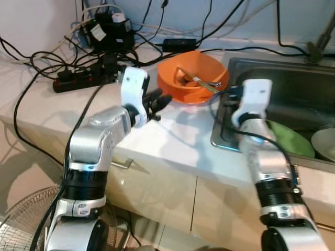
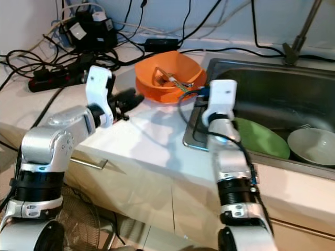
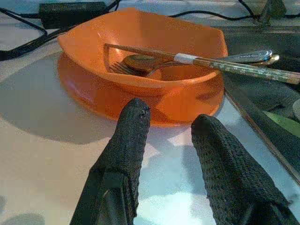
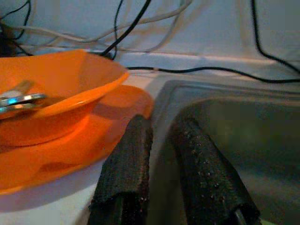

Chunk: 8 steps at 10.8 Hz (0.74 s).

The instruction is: Kitchen organization

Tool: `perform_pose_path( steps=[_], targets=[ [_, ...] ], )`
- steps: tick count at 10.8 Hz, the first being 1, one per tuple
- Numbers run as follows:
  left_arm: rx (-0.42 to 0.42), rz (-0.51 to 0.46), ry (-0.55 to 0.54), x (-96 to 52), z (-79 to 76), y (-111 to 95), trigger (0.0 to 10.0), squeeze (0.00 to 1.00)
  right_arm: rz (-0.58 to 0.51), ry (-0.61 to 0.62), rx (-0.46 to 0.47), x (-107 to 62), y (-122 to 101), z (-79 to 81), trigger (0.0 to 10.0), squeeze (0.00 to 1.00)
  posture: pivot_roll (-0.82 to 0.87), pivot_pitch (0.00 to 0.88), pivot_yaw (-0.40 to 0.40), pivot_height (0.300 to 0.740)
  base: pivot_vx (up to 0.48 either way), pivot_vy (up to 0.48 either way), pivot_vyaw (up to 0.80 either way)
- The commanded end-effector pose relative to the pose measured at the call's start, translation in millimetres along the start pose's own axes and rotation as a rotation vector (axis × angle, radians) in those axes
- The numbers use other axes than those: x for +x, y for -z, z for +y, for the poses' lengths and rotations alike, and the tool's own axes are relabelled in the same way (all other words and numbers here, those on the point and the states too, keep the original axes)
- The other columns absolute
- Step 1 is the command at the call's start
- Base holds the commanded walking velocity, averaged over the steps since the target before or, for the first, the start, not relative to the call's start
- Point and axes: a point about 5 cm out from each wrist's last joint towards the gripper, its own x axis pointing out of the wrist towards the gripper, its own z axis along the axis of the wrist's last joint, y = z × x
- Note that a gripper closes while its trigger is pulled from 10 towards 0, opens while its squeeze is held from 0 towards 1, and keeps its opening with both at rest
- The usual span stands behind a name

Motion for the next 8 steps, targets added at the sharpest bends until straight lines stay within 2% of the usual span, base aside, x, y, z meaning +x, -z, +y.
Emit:
perform_pose_path(
  steps=[1, 2, 3, 4, 6, 7, 8],
  targets=[
    [0.020, 0.004, -0.012, 3.9, 2.7, -2, 10.0, 0.00, -0.018, 0.018, 0.000, 1.3, -3, -4.6, 10.0, 0.00, 0.15, 0.018, 0.116, 0.740, 0.000, 0.000, 0.00],
    [0.025, 0.014, -0.005, 8.9, 2.8, 0, 10.0, 0.00, -0.021, 0.033, -0.007, 0.9, -3, -9.9, 10.0, 0.00, 0.14, 0.022, 0.124, 0.740, 0.000, 0.000, 0.00],
    [0.012, 0.041, 0.020, 21.7, 2.9, 6, 10.0, 0.00, -0.025, 0.063, -0.017, -3.6, -3, -18.9, 10.0, 0.00, 0.12, 0.036, 0.138, 0.740, 0.000, 0.000, 0.00],
    [0.016, 0.057, 0.021, 28.1, 5.1, 9, 10.0, 0.00, -0.023, 0.072, -0.017, -5.1, -2, -20.7, 10.0, 0.00, 0.12, 0.039, 0.140, 0.740, 0.000, 0.000, 0.00],
    [0.021, 0.073, 0.029, 42.7, 6.0, 18, 10.0, 0.00, -0.025, 0.064, -0.014, -11.0, -1, -16.5, 10.0, 0.00, 0.09, 0.073, 0.142, 0.740, 0.000, 0.000, 0.00],
    [0.072, 0.077, 0.014, 49.4, 6.8, 17, 10.0, 0.00, -0.024, 0.063, -0.011, -13.1, -1, -15.5, 10.0, 0.00, 0.07, 0.081, 0.142, 0.740, 0.000, 0.000, 0.00],
    [0.084, 0.066, 0.034, 54.9, 2.6, 14, 10.0, 0.00, -0.022, 0.065, -0.013, -15.5, -1, -16.4, 10.0, 0.00, 0.06, 0.095, 0.145, 0.740, 0.000, 0.000, 0.00]
  ],
)
